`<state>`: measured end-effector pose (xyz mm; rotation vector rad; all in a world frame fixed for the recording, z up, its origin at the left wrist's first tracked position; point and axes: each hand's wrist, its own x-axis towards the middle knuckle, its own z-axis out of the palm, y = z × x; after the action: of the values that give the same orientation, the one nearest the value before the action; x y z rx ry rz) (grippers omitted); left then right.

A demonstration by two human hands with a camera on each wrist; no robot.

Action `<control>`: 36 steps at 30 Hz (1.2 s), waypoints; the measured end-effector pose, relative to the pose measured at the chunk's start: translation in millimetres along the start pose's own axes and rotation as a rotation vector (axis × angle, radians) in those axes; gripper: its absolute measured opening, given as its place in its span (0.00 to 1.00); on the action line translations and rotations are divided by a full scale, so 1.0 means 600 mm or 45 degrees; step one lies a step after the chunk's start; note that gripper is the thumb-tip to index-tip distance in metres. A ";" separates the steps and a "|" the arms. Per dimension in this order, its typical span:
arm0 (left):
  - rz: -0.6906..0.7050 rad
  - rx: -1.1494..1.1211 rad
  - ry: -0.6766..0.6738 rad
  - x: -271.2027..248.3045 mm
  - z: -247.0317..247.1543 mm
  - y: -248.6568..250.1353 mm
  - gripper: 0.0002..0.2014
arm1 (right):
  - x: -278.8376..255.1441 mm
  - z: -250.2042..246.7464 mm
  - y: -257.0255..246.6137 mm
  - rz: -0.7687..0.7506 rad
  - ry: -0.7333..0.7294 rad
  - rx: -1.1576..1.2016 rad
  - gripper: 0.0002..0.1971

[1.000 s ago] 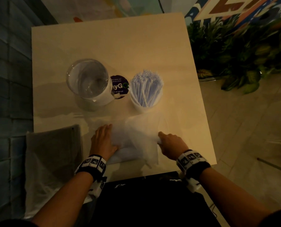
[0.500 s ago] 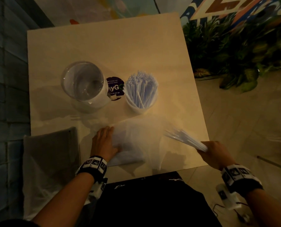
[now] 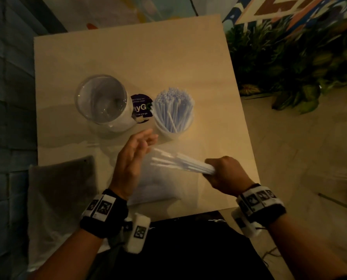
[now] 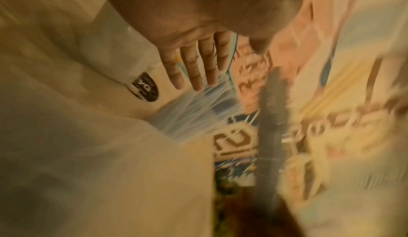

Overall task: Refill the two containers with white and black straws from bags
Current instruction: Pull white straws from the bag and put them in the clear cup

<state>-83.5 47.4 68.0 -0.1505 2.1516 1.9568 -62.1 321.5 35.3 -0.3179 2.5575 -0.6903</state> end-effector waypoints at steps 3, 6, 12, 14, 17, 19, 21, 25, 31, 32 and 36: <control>0.125 0.050 -0.147 0.000 0.024 0.060 0.22 | 0.036 0.010 -0.057 -0.175 -0.005 0.005 0.07; 0.169 0.209 -0.285 0.000 0.048 0.071 0.22 | 0.061 0.011 -0.105 -0.310 0.026 0.071 0.11; 0.008 -0.134 -0.064 0.007 0.019 0.028 0.35 | 0.071 -0.040 -0.126 -0.332 0.239 0.522 0.11; -0.237 -0.124 -0.042 0.006 0.022 0.008 0.32 | 0.066 -0.068 -0.145 -0.400 0.330 0.825 0.13; -0.733 -0.282 -0.239 -0.003 0.042 -0.009 0.37 | 0.061 -0.097 -0.190 -0.464 0.277 1.360 0.18; -0.869 -0.513 -0.305 -0.010 0.057 -0.003 0.34 | 0.065 -0.087 -0.204 -0.458 0.185 1.467 0.20; -0.848 -0.656 -0.323 -0.014 0.067 0.005 0.29 | 0.070 -0.066 -0.208 -0.423 0.127 1.407 0.26; -0.860 -0.638 -0.235 0.001 0.060 0.001 0.24 | 0.079 -0.067 -0.201 -0.419 0.284 1.364 0.20; -0.633 0.115 -0.165 0.013 0.020 -0.078 0.16 | 0.167 -0.118 -0.167 -0.270 0.797 1.257 0.15; -0.618 0.207 -0.174 0.011 0.021 -0.087 0.20 | 0.183 -0.114 -0.159 -0.238 0.809 1.217 0.15; -0.507 0.732 -0.304 0.018 0.057 -0.091 0.25 | 0.225 -0.081 -0.148 -0.177 0.748 1.079 0.13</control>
<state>-78.0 76.6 9.6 -0.2099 2.2124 1.0422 -193.9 221.6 67.7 0.0099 2.4464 -2.0585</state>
